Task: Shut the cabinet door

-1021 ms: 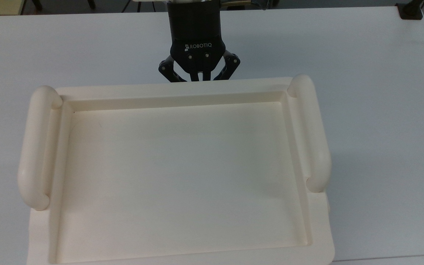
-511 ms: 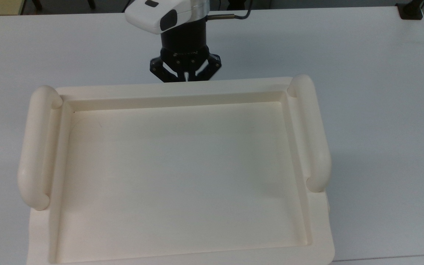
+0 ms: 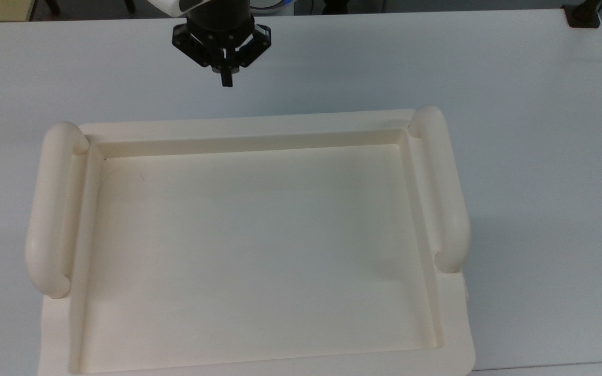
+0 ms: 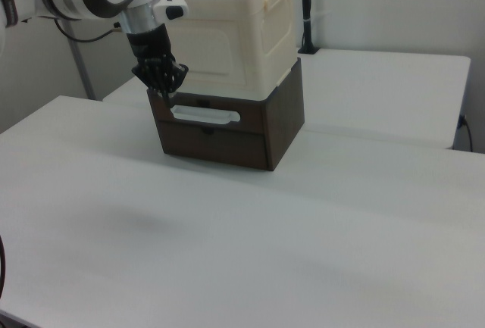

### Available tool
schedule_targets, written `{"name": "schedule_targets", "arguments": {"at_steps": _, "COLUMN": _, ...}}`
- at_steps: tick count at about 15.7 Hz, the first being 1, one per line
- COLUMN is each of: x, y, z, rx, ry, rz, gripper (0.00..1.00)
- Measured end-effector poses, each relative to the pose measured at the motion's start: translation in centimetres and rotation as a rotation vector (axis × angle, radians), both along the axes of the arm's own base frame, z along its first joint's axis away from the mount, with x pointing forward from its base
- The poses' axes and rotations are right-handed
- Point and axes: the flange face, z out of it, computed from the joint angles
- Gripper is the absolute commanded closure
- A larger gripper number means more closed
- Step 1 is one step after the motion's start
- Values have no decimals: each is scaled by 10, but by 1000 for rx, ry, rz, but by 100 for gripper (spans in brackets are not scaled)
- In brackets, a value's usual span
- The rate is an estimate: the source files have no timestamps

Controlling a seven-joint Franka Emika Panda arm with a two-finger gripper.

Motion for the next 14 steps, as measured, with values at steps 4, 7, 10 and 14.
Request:
{"name": "schedule_targets", "arguments": {"at_steps": 4, "x": -16, "y": -12, "z": 1, "rx": 17, "ry": 31, "rz": -3, "gripper": 56}}
{"name": "schedule_targets", "arguments": {"at_steps": 7, "x": -28, "y": -20, "z": 6, "rx": 23, "ry": 33, "rz": -14, "gripper": 6}}
{"name": "schedule_targets", "arguments": {"at_steps": 10, "x": -32, "y": -26, "z": 7, "rx": 16, "ry": 32, "rz": -21, "gripper": 0}}
{"name": "schedule_targets", "arguments": {"at_steps": 14, "x": -33, "y": -29, "z": 4, "rx": -3, "ry": 40, "rz": -21, "gripper": 0}}
